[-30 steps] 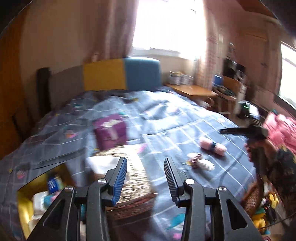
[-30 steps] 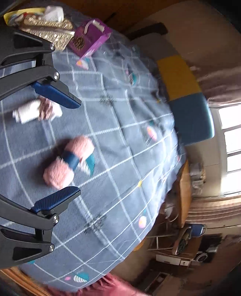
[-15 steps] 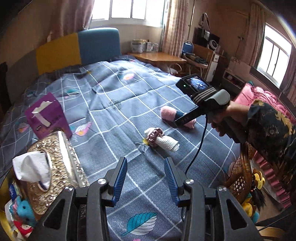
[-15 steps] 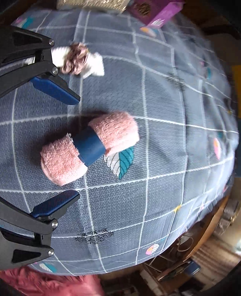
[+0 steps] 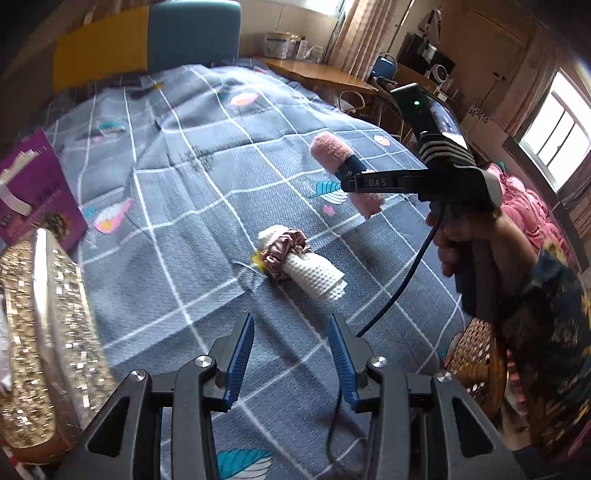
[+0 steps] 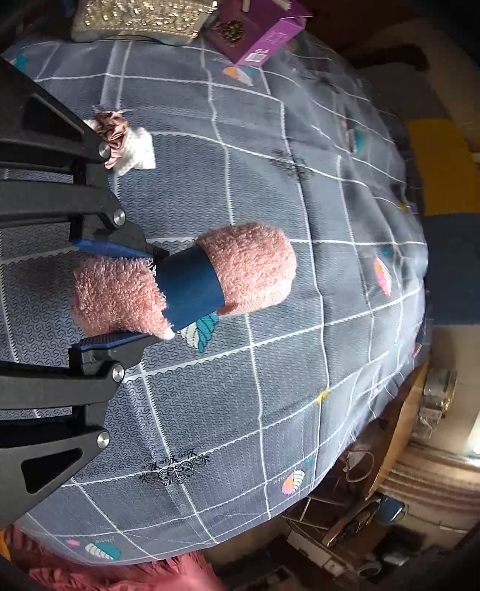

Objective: Organize soft objects
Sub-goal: 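Grasp the pink towel roll with the right tool while the left tool grasps the white knit roll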

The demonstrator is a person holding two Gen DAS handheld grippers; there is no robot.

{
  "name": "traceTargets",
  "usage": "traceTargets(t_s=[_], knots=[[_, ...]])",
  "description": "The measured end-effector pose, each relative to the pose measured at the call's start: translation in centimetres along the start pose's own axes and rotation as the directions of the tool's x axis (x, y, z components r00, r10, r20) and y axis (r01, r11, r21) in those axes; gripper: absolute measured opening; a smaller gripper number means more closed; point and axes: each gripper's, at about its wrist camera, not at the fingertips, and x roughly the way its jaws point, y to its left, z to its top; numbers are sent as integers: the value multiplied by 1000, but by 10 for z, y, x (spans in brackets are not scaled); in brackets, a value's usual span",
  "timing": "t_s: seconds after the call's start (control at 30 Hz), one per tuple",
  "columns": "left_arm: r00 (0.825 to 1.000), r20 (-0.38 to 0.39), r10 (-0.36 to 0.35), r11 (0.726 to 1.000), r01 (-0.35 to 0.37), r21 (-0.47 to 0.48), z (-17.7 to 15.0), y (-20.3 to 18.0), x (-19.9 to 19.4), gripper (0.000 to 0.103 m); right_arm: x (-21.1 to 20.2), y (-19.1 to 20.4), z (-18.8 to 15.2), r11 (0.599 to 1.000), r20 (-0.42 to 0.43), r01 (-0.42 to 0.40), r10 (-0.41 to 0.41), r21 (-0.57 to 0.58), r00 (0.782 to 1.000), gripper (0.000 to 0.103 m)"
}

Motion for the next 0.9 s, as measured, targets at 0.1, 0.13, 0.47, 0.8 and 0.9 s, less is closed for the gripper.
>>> traceTargets(t_s=[0.1, 0.13, 0.47, 0.8, 0.9], knots=[[999, -42, -31, 998, 28, -52, 8, 2, 21, 42, 10, -8, -3, 996, -14, -35, 36, 78, 999, 35], [997, -57, -45, 996, 41, -76, 11, 2, 28, 42, 18, -9, -3, 995, -41, -38, 42, 93, 998, 35], [979, -127, -158, 941, 110, -319, 39, 8, 88, 42, 43, -3, -6, 995, -162, -50, 63, 83, 985, 40], [976, -188, -109, 932, 34, -361, 53, 0, 126, 42, 47, -12, -5, 991, -180, -78, 98, 113, 979, 44], [980, -175, -91, 937, 25, -348, 51, -1, 129, 28, 51, -11, -6, 991, -204, -82, 102, 105, 974, 49]])
